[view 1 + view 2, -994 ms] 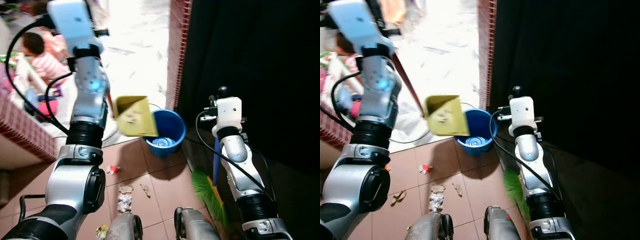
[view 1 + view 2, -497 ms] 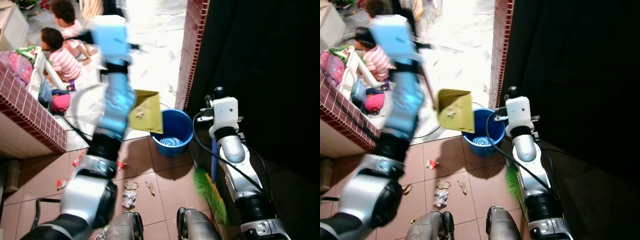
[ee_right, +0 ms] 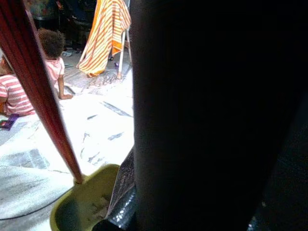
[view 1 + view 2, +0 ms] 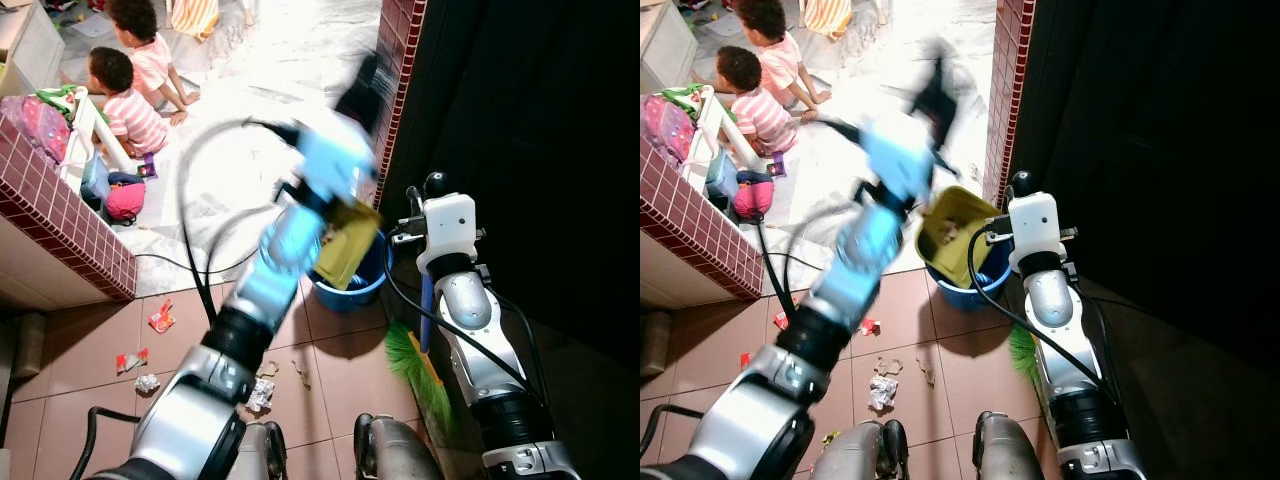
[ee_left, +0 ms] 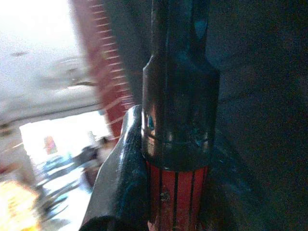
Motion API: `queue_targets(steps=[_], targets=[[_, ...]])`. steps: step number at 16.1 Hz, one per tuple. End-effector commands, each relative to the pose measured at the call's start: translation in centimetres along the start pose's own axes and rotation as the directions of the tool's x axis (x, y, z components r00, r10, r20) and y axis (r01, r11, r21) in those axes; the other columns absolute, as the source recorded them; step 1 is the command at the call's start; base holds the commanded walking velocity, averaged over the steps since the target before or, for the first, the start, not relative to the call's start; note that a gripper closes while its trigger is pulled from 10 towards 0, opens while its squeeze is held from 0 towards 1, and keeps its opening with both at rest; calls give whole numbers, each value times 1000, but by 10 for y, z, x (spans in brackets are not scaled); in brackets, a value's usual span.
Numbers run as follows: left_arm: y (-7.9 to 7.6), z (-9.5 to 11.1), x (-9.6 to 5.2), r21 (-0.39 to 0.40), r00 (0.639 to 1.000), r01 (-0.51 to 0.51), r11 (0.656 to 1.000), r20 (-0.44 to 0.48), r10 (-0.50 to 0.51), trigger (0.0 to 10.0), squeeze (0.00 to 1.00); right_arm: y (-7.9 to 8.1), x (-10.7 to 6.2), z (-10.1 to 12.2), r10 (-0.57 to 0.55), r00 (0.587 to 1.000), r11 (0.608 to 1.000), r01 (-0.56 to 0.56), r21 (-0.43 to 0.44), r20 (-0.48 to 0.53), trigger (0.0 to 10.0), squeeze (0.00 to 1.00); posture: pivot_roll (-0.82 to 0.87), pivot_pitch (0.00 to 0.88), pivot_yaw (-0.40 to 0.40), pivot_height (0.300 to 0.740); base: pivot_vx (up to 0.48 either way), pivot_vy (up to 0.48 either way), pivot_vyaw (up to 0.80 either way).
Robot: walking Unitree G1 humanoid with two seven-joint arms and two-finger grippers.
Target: Sweep floor
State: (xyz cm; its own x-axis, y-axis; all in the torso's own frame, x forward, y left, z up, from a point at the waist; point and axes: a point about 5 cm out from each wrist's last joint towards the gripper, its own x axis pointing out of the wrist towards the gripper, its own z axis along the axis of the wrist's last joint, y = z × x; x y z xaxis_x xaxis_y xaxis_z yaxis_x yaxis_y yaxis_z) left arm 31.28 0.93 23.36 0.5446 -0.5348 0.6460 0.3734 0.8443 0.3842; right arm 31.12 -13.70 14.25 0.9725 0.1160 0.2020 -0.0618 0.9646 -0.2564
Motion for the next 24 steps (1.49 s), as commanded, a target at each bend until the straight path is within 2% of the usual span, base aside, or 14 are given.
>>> queue_targets(steps=[1, 2, 5, 6, 9, 11, 12, 15, 16, 18, 19, 21, 23, 24], targets=[[1, 9, 1, 39, 996, 59, 997, 60, -61, 10000, 0, -2, 0, 7, -13, 999, 1000, 13, -3, 36, 10000, 0, -183, 127, 68, 740, 0, 0, 0], [-10, 9, -8, 74, 976, 198, 977, 76, -203, 10000, 0, -1, 0, 6, -11, 999, 1000, 11, 4, 34, 10000, 0, -179, 126, 67, 740, 0, 0, 0], [-7, 11, -9, 82, 974, 201, 976, 88, -208, 10000, 0, 0, 2, 5, -4, 1000, 1000, 4, 8, 29, 10000, 0, -176, 121, 63, 740, 0, 0, 0], [-9, 16, -9, 121, 960, 238, 964, 121, -252, 10000, 0, 0, 2, 5, -2, 1000, 1000, 1, 10, 29, 10000, 0, -175, 120, 60, 740, 0, 0, 0], [-20, 22, -13, 94, 914, 368, 925, 147, -378, 10000, 0, -1, 3, 5, 3, 1000, 1000, -3, 5, 26, 10000, 0, -172, 118, 57, 740, 0, 0, 0], [-40, 11, -29, 17, 839, 541, 841, 65, -541, 10000, 0, 0, 3, 4, 1, 1000, 1000, -1, 2, 24, 10000, 0, -172, 119, 61, 740, 0, 0, 0], [-43, 8, -34, 2, 821, 570, 822, 44, -569, 10000, 0, 0, 3, 4, 0, 1000, 1000, 0, 2, 22, 10000, 0, -172, 119, 61, 740, 0, 0, 0], [-38, -1, -33, -26, 829, 558, 829, -22, -559, 10000, 0, 0, 1, 2, -5, 1000, 1000, 5, 3, 13, 10000, 0, -176, 124, 61, 740, 0, 0, 0], [-40, -7, -36, -72, 812, 576, 814, -66, -580, 10000, 0, 0, 1, 2, -5, 1000, 1000, 5, 3, 12, 10000, 0, -176, 124, 61, 740, 0, 0, 0], [-54, -21, -59, -83, 701, 692, 717, -157, -695, 10000, 0, 0, 3, 2, -5, 1000, 1000, 5, 2, 12, 10000, 0, -175, 123, 60, 740, 0, 0, 0], [-54, -19, -59, -132, 734, 650, 748, -144, -663, 10000, 0, -1, 5, 3, -8, 1000, 1000, 8, 1, 16, 10000, 0, -178, 124, 60, 740, 0, 0, 0], [-47, -14, -49, -57, 773, 620, 783, -132, -621, 10000, 0, -3, 5, 3, -31, 999, 999, 31, -16, 20, 10000, 0, -178, 124, 60, 740, 0, 0, 0], [-13, -14, -24, -40, 878, 454, 890, -150, -455, 10000, 0, -4, 4, 1, -29, 1000, 1000, 29, -8, 12, 10000, 0, -178, 122, 60, 740, 0, 0, 0], [-10, -13, -23, -15, 881, 453, 891, -146, -450, 10000, 0, -4, 4, 1, -30, 999, 1000, 30, -7, 11, 10000, 0, -176, 119, 59, 740, 0, 0, 0]])
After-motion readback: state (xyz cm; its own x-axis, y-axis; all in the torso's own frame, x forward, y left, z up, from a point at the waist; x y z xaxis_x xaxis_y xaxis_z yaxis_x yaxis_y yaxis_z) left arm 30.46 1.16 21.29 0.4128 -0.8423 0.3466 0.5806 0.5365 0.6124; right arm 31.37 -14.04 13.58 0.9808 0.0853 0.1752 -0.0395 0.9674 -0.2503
